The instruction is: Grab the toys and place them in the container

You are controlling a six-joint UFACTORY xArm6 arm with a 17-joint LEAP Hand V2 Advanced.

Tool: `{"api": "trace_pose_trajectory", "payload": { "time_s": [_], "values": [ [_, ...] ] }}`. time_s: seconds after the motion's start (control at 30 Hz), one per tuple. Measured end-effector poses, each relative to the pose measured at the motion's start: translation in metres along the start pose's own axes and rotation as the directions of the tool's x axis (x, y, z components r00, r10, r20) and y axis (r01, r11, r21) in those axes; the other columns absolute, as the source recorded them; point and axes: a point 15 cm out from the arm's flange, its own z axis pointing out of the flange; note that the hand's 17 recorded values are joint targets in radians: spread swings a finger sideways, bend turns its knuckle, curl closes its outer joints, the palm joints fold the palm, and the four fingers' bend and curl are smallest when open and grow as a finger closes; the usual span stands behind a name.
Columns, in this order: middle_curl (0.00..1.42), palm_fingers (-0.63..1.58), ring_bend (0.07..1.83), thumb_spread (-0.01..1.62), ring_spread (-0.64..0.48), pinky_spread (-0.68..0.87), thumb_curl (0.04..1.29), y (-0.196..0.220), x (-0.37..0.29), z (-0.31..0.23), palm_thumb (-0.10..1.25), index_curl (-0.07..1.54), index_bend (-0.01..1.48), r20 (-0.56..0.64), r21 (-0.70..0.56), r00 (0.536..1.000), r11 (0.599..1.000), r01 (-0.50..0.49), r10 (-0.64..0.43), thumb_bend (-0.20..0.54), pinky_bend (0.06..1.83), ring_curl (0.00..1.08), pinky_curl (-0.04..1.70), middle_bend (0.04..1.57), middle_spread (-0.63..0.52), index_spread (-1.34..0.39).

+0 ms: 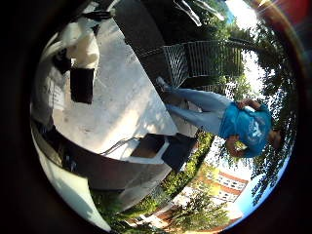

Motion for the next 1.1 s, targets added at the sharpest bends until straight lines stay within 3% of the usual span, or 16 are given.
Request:
{"api": "trace_pose_trajectory", "payload": {
  "time_s": [0.13, 0.3, 0.57, 0.87, 0.9, 1.0, 1.1],
  "values": [
    [1.16, 0.85, 1.49, 1.08, -0.11, 0.17, 0.75, 0.0, -0.056, -0.035, 1.0, 0.22, 0.92, 0.157, 0.01, 0.987, 0.999, 0.031, -0.032, -0.016, 1.48, 0.82, 0.92, 1.19, -0.25, -1.09],
    [1.17, 0.84, 1.51, 1.08, -0.11, 0.16, 0.78, -0.046, -0.099, -0.099, 0.99, 0.24, 0.95, 0.234, 0.12, 0.969, 0.992, 0.046, -0.073, -0.014, 1.49, 0.82, 0.94, 1.21, -0.25, -1.11],
    [1.19, 0.79, 1.53, 1.09, -0.11, 0.15, 0.79, -0.117, -0.142, -0.062, 0.92, 0.29, 0.97, 0.28, 0.056, 0.96, 0.997, -0.045, 0.028, -0.026, 1.49, 0.83, 0.96, 1.23, -0.25, -1.12],
    [1.15, 0.68, 1.52, 1.18, -0.07, 0.16, 0.71, -0.187, -0.163, 0.028, 0.83, 0.37, 0.94, 0.306, -0.069, 0.942, 0.99, -0.122, 0.137, -0.031, 1.44, 0.79, 0.98, 1.2, -0.24, -1.05],
    [1.11, 0.67, 1.47, 1.2, -0.04, 0.18, 0.69, -0.189, -0.165, 0.035, 0.81, 0.39, 0.92, 0.308, -0.082, 0.939, 0.988, -0.133, 0.152, -0.035, 1.43, 0.76, 0.95, 1.15, -0.23, -0.99],
    [0.91, -0.19, 1.16, 1.2, 0.08, 0.26, 0.63, -0.191, -0.168, 0.051, 0.76, 0.44, 0.84, 0.311, -0.105, 0.935, 0.984, -0.144, 0.17, -0.035, 1.25, 0.69, 0.92, 0.69, -0.14, -0.61],
    [0.78, -0.26, 0.94, 1.18, 0.16, 0.32, 0.6, -0.192, -0.172, 0.058, 0.75, 0.39, 0.72, 0.313, -0.114, 0.935, 0.984, -0.136, 0.166, -0.034, 1.11, 0.56, 0.82, 0.5, -0.08, -0.48]
  ]
}}
